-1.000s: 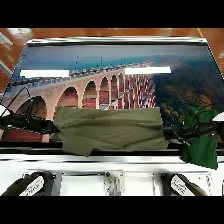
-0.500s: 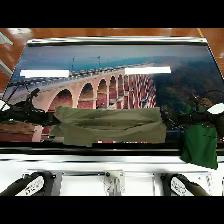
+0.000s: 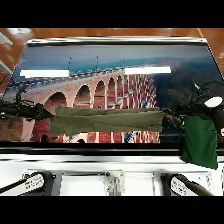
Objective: Fold the shirts.
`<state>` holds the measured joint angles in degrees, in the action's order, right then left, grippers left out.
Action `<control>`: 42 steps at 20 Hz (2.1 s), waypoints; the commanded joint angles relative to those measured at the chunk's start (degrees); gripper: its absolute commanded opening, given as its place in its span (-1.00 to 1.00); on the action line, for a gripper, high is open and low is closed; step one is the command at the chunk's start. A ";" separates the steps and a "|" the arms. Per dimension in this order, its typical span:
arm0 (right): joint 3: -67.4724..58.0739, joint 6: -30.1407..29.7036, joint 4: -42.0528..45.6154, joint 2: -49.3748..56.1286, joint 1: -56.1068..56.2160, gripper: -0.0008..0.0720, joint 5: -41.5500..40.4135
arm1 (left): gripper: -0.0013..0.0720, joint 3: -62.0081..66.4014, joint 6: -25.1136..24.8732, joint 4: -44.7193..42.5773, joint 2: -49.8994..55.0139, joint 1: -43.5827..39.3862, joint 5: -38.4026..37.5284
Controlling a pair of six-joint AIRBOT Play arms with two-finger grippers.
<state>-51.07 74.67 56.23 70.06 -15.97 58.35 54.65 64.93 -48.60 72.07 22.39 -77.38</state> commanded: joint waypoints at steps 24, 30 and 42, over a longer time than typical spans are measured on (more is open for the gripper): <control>-3.50 11.85 10.51 8.00 5.11 0.75 -3.30 | 0.82 7.41 1.84 2.73 9.77 -0.15 3.96; -3.30 6.54 -1.62 13.00 -1.33 0.89 2.78 | 0.82 11.80 1.81 8.74 6.23 -0.22 3.19; -3.39 5.11 -6.16 20.70 5.95 -0.79 1.70 | 0.81 11.85 1.79 12.63 5.18 -5.11 1.33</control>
<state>-54.37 80.36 51.40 90.50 -10.70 59.02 66.43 66.72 -36.23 77.32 19.18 -76.16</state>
